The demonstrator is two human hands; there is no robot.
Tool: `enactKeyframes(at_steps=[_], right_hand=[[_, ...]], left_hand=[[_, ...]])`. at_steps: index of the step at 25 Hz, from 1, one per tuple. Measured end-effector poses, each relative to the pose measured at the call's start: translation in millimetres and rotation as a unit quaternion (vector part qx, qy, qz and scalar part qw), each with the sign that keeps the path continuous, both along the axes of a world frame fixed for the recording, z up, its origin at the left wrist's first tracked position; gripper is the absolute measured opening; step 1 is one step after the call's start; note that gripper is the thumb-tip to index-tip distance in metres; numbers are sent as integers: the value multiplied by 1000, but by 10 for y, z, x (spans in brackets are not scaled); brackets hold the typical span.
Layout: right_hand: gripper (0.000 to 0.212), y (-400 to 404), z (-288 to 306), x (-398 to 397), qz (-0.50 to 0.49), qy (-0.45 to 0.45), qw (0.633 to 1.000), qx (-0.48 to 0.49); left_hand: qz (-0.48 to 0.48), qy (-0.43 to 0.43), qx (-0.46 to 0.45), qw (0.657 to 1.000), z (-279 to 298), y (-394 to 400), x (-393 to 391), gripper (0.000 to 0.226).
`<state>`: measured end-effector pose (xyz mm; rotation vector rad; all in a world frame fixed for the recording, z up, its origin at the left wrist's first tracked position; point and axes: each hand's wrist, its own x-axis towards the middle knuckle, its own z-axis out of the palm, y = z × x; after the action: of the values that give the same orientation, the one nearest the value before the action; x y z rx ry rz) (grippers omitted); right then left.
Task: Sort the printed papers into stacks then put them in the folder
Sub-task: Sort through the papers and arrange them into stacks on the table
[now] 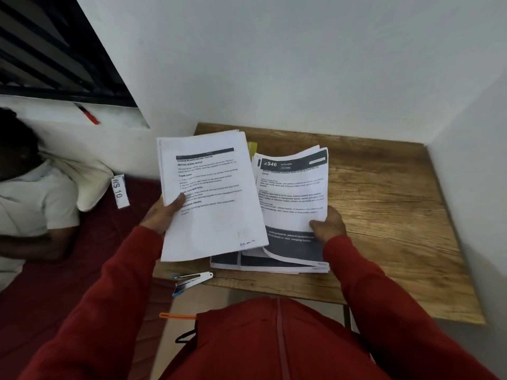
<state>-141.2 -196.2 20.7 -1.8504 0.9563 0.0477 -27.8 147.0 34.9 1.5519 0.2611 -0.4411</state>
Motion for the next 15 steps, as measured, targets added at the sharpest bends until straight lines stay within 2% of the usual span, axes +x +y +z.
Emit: enactKeyframes(at_steps=[3,7,9,12,15], right_hand=[[43,-137,29,-23,-11,1,1000,-22],[51,-272,100,-28,-83,-48,992,79],[52,-290,197,-40,-110,-78,984,112],[56,-231,349,-21,-127,-134,968,170],[61,-1,303,37,-92,-126,972,175]], left_hand=[[-8,-25,37,999,47,154,79,28],[17,-37,54,998,-2,513,111,21],[30,-28,41,998,-46,693,89,14],[43,-15,-8,999,-57,767,39,20],[21,2,-49,999,-35,629,5,22]])
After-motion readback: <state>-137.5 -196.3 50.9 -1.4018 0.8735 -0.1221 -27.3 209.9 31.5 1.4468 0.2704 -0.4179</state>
